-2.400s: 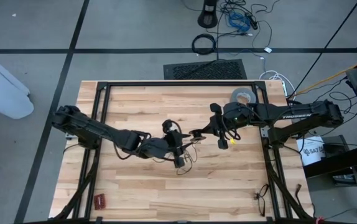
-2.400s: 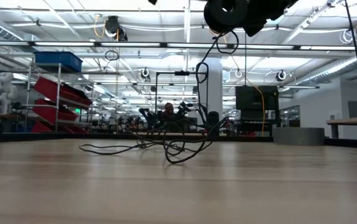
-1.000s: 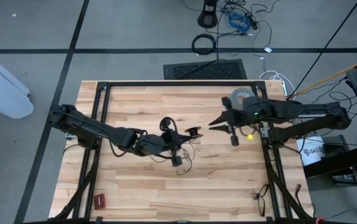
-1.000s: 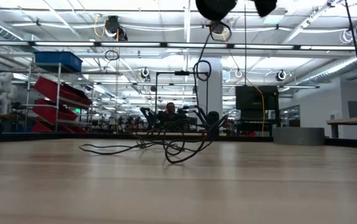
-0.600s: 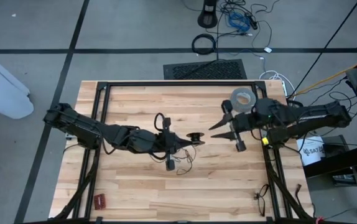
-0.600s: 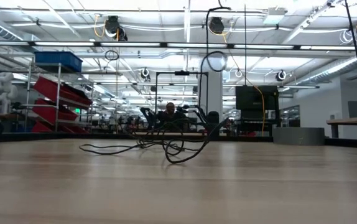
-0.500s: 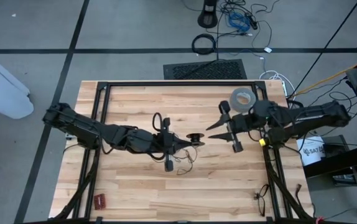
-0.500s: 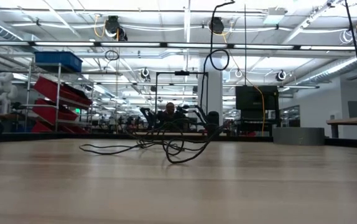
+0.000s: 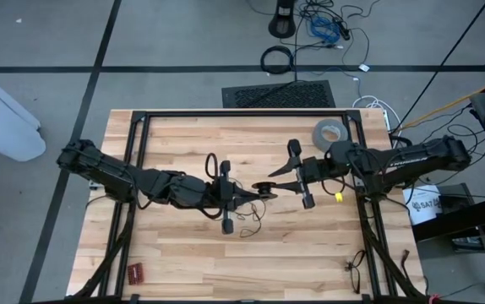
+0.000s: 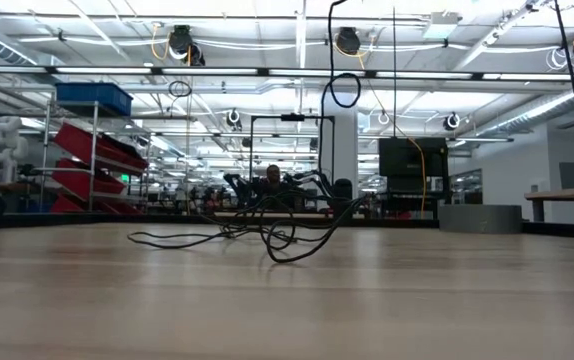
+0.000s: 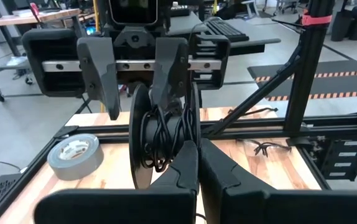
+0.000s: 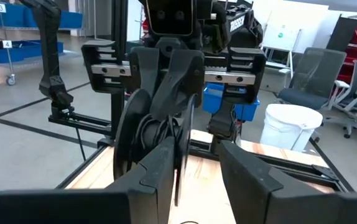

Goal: Coil cords
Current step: Coil the black wire onto the spool

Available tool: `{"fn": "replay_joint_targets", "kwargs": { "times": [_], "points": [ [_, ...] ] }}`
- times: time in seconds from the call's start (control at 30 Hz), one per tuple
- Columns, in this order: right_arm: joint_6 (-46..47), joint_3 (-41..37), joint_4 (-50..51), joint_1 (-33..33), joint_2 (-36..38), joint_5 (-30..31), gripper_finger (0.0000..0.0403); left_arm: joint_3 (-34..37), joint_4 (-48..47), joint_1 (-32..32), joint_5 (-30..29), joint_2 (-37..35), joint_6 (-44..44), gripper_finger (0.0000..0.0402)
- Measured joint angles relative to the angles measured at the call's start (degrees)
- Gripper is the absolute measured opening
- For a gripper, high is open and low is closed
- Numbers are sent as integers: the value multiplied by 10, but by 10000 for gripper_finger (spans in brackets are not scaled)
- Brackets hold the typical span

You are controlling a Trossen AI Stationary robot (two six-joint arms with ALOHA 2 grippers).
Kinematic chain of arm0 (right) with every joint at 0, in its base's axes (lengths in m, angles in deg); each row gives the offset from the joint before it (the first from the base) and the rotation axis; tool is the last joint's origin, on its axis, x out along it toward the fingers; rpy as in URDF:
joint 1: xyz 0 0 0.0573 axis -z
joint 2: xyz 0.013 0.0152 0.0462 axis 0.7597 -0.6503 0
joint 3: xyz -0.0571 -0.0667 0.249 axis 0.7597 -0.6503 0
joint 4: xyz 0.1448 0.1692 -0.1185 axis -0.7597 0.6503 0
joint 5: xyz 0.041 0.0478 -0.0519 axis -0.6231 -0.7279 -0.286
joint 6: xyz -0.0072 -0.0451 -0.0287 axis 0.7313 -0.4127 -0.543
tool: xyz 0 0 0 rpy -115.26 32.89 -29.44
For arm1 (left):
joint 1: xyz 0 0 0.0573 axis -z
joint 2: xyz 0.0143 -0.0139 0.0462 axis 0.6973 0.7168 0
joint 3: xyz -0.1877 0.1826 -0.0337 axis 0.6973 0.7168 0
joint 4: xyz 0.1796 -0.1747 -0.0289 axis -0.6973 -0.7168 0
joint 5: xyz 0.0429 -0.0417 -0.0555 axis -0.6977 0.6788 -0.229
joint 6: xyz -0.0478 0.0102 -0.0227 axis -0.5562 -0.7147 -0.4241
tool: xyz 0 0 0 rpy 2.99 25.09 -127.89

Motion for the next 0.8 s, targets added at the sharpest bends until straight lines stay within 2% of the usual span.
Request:
{"fn": "replay_joint_targets", "kwargs": {
  "times": [0.17, 0.43, 0.63, 0.8],
  "points": [
    [-2, 0, 1, 0, -1, -1, 103, 0, -5, 0, 0, 0, 0, 1],
    [-8, 0, 1, 0, -7, -29, 8, 0, -6, 0, 0, 0, 0, 1],
    [-13, 0, 2, 1, -7, -27, 2, 0, -5, 0, 0, 0, -10, 8],
    [-14, 0, 6, 1, -7, -27, 1, 0, -1, 1, 0, 0, -25, 61]
  ]
}}
